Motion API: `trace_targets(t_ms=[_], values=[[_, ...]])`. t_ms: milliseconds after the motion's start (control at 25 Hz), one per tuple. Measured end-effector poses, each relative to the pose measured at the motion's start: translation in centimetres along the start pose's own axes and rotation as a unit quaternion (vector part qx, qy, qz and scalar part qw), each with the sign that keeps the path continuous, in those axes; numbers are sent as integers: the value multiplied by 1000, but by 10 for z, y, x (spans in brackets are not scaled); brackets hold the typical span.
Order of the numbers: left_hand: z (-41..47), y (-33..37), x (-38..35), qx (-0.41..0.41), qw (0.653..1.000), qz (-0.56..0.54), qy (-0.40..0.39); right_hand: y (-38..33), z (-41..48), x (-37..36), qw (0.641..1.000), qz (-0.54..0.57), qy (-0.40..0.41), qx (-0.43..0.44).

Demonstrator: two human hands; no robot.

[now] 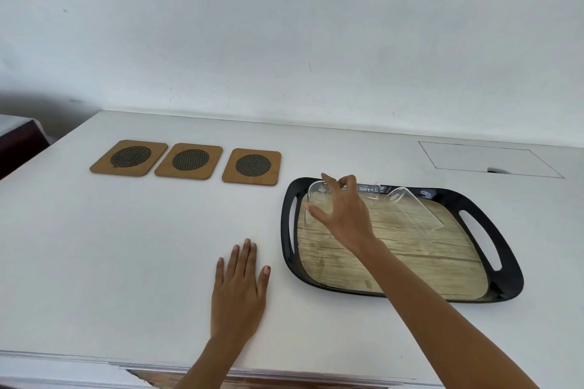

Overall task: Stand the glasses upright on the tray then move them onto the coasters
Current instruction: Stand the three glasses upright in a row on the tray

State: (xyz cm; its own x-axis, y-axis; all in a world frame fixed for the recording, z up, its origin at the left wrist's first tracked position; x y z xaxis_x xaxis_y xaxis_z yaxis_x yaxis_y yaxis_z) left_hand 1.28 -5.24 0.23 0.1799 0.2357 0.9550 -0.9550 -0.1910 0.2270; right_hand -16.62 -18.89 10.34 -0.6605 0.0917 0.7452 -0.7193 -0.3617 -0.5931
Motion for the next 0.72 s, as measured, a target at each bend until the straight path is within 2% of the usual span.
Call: trace_targets(t_ms=[120, 280, 360, 520, 640, 720], values=[[0, 0, 1, 0, 1000, -5, 0, 0, -3, 5, 1000, 8, -6, -4], [0, 0, 1, 1, 1000, -6, 4, 14, 3, 29, 993, 83, 86, -4], [0, 1, 2, -2, 1000, -6, 6, 32, 15, 37, 993, 58, 102, -28], [0, 1, 1, 0, 1000, -9, 4, 75, 36, 36, 993, -18, -18, -115], [0, 1, 1, 2, 1000, -2, -2, 92, 46, 31, 988, -62, -100, -100], [0, 0, 1, 4, 1000, -3, -3, 98, 48, 27, 985, -99, -122, -76]])
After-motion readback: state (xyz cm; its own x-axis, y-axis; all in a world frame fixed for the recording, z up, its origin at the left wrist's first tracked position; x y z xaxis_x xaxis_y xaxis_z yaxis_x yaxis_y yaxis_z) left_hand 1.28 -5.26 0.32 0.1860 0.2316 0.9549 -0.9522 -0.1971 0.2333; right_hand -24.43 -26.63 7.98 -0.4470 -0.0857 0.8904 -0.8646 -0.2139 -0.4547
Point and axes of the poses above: each hand's wrist, its own z-axis towards the middle knuckle, its own x-axis out of the back of the hand, y = z × x, the point moved 5 cm from there along z, towards the middle knuckle, and after that the axes turned 10 degrees about z, right-handed, at the moved point
